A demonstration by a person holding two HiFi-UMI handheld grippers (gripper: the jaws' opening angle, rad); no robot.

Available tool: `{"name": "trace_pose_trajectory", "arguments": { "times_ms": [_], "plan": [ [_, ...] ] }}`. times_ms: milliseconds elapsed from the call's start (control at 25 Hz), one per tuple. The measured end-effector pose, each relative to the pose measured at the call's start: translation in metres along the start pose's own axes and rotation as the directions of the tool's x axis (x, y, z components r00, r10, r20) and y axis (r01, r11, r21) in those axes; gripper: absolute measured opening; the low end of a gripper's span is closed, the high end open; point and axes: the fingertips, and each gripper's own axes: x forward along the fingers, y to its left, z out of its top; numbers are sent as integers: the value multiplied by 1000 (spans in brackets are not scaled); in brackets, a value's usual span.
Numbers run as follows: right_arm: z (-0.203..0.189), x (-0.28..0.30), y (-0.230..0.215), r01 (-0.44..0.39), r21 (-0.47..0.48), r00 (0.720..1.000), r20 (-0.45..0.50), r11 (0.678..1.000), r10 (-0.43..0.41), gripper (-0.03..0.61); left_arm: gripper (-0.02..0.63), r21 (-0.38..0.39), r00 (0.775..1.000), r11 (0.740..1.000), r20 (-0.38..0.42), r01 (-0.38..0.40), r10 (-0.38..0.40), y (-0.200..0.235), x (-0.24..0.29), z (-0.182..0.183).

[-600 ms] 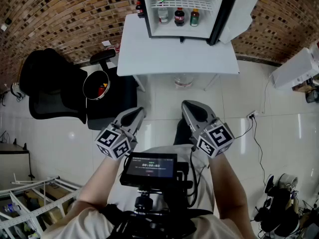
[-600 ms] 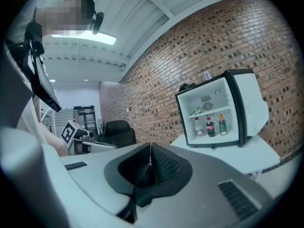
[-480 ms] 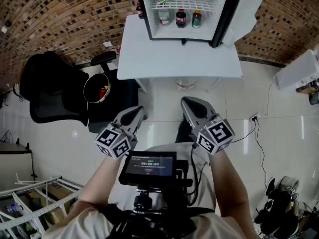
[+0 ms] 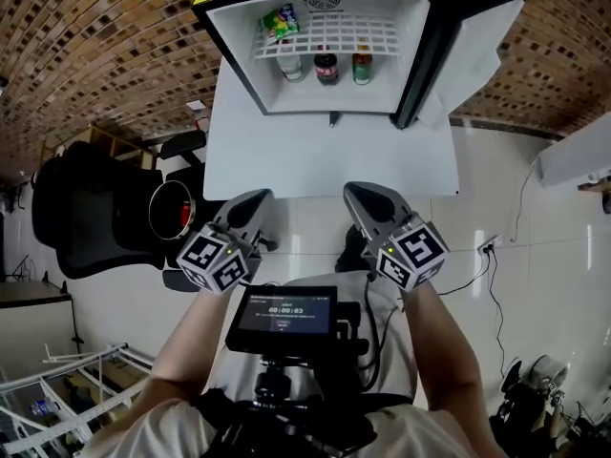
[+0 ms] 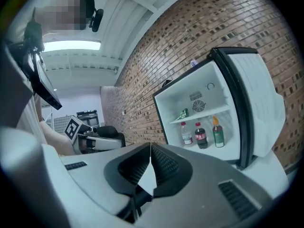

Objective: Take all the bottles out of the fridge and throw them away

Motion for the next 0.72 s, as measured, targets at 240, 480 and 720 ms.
{"name": "trace_pose_trajectory", "arguments": {
  "times_ms": [240,480,720],
  "plan": [
    [24,25,-76,-40,11,999,1,999,40,3,8,16,999,999,-3,-35,35,12,73,28],
    [42,52,-117,-101,10,995,-2,995,101,3,8,7,995,995,7,-96,96,34,120,46],
    [42,67,-141,-124,6,992,-20,992,124,3,8,9,994,994,6,-110,110,42,158,54]
  ]
}}
